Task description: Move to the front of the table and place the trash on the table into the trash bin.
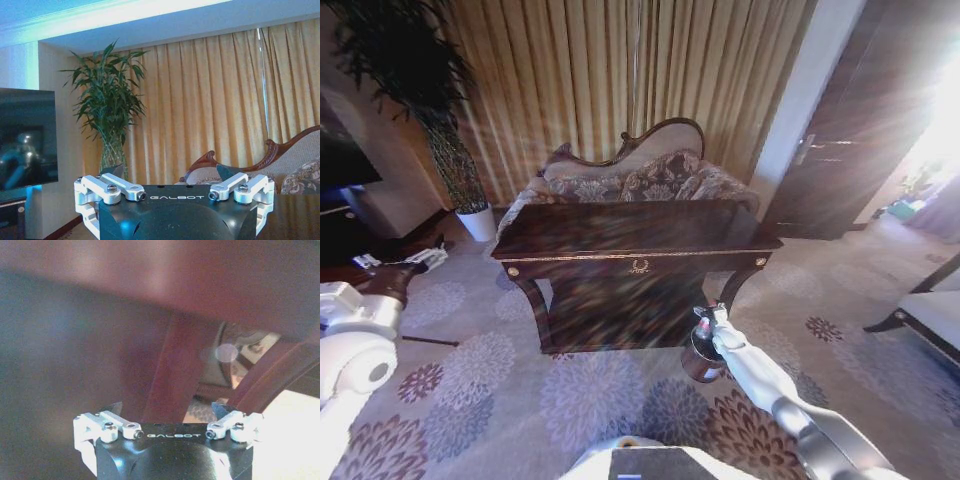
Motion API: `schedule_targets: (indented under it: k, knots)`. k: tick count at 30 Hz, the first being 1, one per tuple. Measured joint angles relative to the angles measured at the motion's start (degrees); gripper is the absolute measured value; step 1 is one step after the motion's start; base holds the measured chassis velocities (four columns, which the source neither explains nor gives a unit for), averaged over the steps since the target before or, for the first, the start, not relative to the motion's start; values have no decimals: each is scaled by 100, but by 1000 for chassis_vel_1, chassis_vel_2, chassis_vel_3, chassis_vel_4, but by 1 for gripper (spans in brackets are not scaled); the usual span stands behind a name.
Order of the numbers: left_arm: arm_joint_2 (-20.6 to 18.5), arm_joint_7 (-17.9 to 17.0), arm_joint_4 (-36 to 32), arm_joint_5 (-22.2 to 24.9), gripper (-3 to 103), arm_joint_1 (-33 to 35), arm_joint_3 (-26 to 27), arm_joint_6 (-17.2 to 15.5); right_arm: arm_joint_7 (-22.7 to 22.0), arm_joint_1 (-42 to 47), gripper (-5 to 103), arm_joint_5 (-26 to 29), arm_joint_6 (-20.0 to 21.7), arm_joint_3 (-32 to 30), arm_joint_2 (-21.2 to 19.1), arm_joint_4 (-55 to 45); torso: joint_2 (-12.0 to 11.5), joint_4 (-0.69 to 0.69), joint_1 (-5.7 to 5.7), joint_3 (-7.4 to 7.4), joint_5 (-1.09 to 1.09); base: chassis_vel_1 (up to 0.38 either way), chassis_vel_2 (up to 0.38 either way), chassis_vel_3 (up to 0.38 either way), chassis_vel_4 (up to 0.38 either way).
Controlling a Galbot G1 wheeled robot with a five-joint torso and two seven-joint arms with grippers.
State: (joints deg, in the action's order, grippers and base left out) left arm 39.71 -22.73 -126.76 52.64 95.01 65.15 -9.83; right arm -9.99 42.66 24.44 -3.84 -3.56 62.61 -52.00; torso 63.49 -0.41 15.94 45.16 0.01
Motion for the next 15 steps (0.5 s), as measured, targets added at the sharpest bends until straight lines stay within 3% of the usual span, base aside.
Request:
schedule_targets:
  k: [6,9,10,12,15]
  knots:
    - [68,12,-50,-1,100,-43,-47,0,-348,538,100,602,393,-179,-765,-1750,0,0,0,0,0,0,0,0,0]
    - [104,13,-119,10,100,-66,-28,5,-760,985,100,935,636,-596,-1324,-3061,0,-1,0,0,0,0,0,0,0]
    - [104,13,-119,10,100,-66,-28,5,-760,985,100,935,636,-596,-1324,-3061,0,-1,0,0,0,0,0,0,0]
    - [155,13,-154,25,100,-81,26,26,-1009,1447,100,1312,959,-1083,-1781,-4175,0,0,0,0,0,0,0,0,0]
    - [185,14,-169,30,100,-85,56,40,-1092,1719,100,1523,1182,-1354,-2004,-4742,0,-1,0,-1,-1,0,0,0,0]
